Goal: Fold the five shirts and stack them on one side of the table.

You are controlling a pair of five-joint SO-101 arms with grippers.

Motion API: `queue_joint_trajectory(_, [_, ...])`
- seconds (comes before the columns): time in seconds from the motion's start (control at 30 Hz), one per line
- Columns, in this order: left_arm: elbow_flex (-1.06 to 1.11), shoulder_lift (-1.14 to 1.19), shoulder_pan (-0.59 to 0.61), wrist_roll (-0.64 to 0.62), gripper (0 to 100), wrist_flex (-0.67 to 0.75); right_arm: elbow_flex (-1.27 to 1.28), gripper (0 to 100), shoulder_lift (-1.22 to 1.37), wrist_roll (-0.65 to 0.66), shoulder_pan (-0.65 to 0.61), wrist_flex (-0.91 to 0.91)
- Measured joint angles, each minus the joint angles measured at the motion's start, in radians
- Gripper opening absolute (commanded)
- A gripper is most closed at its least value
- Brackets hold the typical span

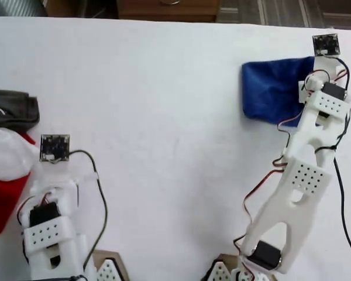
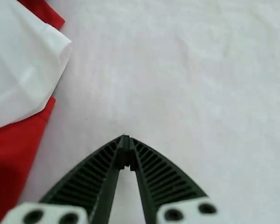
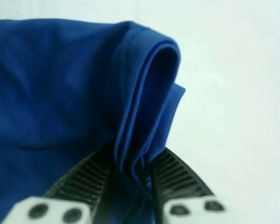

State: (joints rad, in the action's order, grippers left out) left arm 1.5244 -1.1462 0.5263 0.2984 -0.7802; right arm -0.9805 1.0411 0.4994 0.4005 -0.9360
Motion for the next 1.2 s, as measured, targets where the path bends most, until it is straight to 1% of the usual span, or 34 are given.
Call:
queue_joint_trajectory(0.1, [0.0,0.0,0.0,0.0,3,0.0,0.0,3.4,0.002,0.0,0.0,0.0])
queue_joint_trajectory(0.27, [0.0,0.0,0.0,0.0,3,0.0,0.0,18.3,0.002,-0.002,0.0,-0.034])
queue_joint_trajectory(0.33, [0.0,0.0,0.0,0.0,3,0.0,-0.002,18.2,0.002,-0.002,-0.002,-0.055])
queue_joint_trajectory(0.5, [0.0,0.0,0.0,0.0,3,0.0,-0.002,13.2,-0.002,-0.003,-0.002,-0.068])
queue_joint_trajectory(0.6, [0.0,0.0,0.0,0.0,3,0.0,0.0,12.2,-0.054,-0.003,-0.002,-0.069])
queue_joint_trajectory(0.7, [0.0,0.0,0.0,0.0,3,0.0,0.0,12.2,-0.138,-0.003,-0.009,-0.107])
queue_joint_trajectory(0.8, [0.0,0.0,0.0,0.0,3,0.0,0.0,12.2,-0.204,-0.002,-0.034,-0.178])
queue_joint_trajectory(0.97, [0.0,0.0,0.0,0.0,3,0.0,0.0,12.1,-0.301,-0.002,-0.094,-0.37])
queue_joint_trajectory(1.2, [0.0,0.0,-0.002,0.0,3,0.0,0.0,12.2,-0.473,-0.002,-0.25,-0.661])
